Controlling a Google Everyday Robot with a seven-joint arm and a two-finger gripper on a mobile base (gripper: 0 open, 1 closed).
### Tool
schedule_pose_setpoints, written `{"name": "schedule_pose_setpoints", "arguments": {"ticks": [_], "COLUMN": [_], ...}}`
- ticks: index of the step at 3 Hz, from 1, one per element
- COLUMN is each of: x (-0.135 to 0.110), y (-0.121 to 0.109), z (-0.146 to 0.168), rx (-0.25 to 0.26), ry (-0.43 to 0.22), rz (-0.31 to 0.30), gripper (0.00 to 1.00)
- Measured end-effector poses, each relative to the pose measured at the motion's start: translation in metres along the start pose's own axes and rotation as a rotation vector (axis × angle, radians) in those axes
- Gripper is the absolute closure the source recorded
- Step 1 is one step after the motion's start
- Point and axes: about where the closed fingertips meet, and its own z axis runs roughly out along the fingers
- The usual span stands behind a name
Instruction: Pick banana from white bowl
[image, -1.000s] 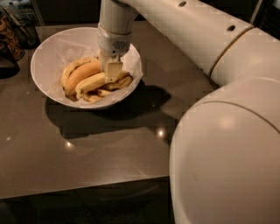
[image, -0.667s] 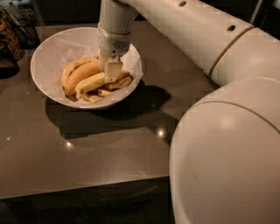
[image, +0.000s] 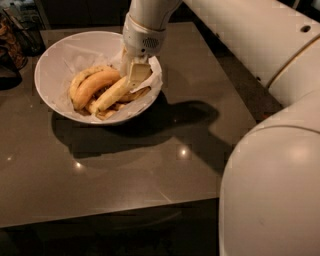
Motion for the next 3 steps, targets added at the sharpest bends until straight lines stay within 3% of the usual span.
{"name": "schedule_pose_setpoints", "arguments": {"ticks": [1, 3], "x": [-0.001, -0.048], "y": [-0.001, -0.003], "z": [0.0, -0.055], "rx": [0.003, 0.141], "ry": [-0.001, -0.043], "rz": [0.0, -0.071], "gripper": [1.0, 1.0]}}
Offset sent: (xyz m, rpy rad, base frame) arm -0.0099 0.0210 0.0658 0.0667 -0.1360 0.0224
